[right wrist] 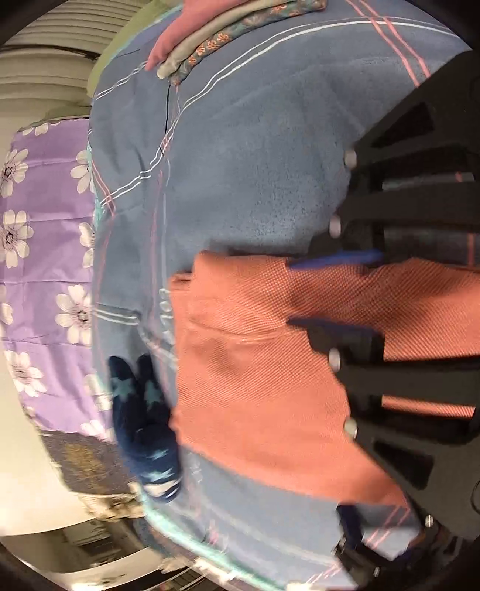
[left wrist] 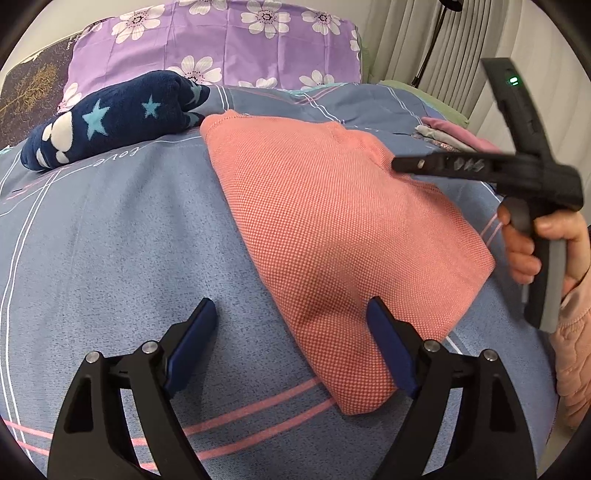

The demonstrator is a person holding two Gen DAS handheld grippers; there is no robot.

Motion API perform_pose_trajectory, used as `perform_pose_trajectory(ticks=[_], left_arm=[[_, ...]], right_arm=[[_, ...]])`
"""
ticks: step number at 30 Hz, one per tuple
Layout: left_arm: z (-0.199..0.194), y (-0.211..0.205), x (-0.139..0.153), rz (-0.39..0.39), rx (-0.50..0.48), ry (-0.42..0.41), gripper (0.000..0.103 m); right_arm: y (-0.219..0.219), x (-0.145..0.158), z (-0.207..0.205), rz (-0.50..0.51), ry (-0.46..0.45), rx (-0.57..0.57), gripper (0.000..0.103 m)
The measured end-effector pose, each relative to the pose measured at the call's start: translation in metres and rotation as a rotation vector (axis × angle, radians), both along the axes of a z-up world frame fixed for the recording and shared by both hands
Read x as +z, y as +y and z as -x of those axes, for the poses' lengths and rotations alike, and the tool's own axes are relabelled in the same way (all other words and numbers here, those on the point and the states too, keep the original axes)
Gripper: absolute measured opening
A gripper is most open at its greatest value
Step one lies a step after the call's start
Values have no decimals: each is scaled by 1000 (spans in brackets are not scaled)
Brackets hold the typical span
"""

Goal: Fold small clothes

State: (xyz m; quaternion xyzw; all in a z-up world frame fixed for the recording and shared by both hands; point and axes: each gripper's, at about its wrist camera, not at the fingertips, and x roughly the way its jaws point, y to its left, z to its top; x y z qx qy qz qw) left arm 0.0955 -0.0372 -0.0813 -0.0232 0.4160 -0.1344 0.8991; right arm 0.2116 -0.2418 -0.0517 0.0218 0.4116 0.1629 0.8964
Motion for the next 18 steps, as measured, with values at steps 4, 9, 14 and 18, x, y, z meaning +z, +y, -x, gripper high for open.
perform_pose_trajectory(ticks=[4, 9, 14, 18], left_arm=[[5, -2, 6, 0, -11, -19, 84], [5, -9, 19, -7, -30, -42, 84], [-6, -11, 25, -3, -42, -21, 84], [-23, -6, 29, 42, -42, 8, 84]], right_arm=[[-16, 6, -9, 14, -5, -23, 50], [-27, -9, -26, -42, 93, 7, 55], [-22, -21, -25, -92, 121, 95, 65], [-22, -27, -25, -122, 126, 135, 67]])
